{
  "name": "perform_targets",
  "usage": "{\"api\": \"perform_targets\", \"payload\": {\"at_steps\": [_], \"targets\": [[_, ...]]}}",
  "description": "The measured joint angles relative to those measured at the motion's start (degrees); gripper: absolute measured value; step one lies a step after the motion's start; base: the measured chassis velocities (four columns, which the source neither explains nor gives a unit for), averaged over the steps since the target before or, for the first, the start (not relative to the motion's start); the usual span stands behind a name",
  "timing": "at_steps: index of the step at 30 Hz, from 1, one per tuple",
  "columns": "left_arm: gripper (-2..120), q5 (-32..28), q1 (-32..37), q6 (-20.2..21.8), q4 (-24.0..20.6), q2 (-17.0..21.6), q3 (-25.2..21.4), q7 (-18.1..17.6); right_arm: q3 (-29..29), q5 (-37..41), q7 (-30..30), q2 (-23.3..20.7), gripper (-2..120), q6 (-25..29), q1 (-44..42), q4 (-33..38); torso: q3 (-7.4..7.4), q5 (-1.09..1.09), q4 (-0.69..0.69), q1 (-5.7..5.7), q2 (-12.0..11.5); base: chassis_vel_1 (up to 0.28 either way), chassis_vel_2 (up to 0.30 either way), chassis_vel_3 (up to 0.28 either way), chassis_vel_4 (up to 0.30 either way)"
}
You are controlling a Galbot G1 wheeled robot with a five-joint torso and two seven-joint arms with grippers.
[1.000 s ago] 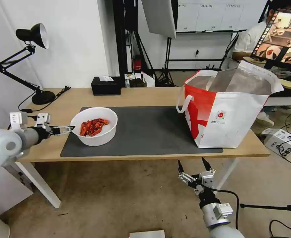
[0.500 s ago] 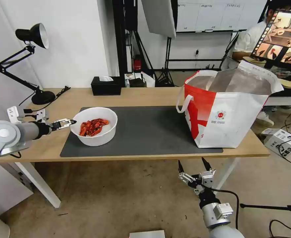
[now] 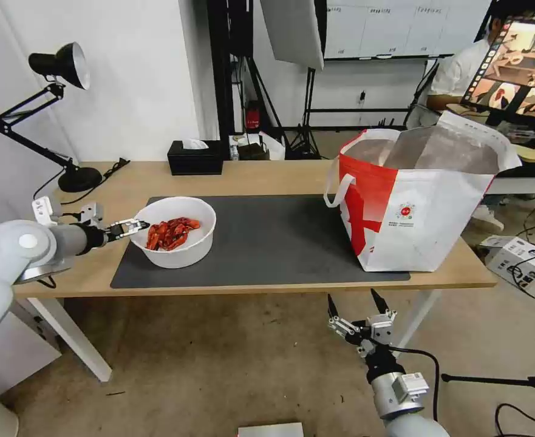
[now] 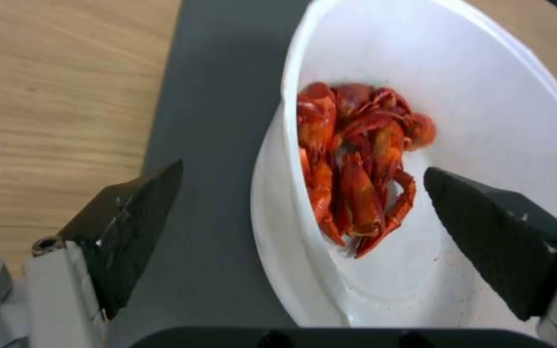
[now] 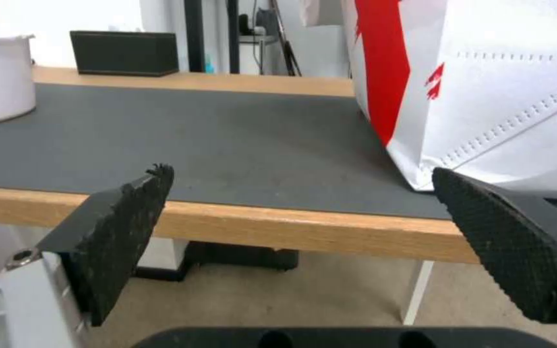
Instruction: Pick up the trash from the table and place it into the takeout bag.
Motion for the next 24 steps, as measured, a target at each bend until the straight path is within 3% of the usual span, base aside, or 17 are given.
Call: {"api": "perform_targets", "payload": {"at_steps": [8,24], "targets": [[70,0.32,-1.49,-0.06,0.95,-1.18,1.41,-2.29,0.0,0.0,0.0,0.0,100,0.0,0.0,0.0,0.0,0.0,0.0,0.0,0.0,0.0,0.0,0.0,0.0],[17,0.35,-0.42,-0.13,0.1,-1.55,1.07,-3.49,0.0,0.0,0.0,0.0,100,0.0,0.0,0.0,0.0,0.0,0.0,-0.01,0.01,0.0,0.0,0.0,0.0]]}}
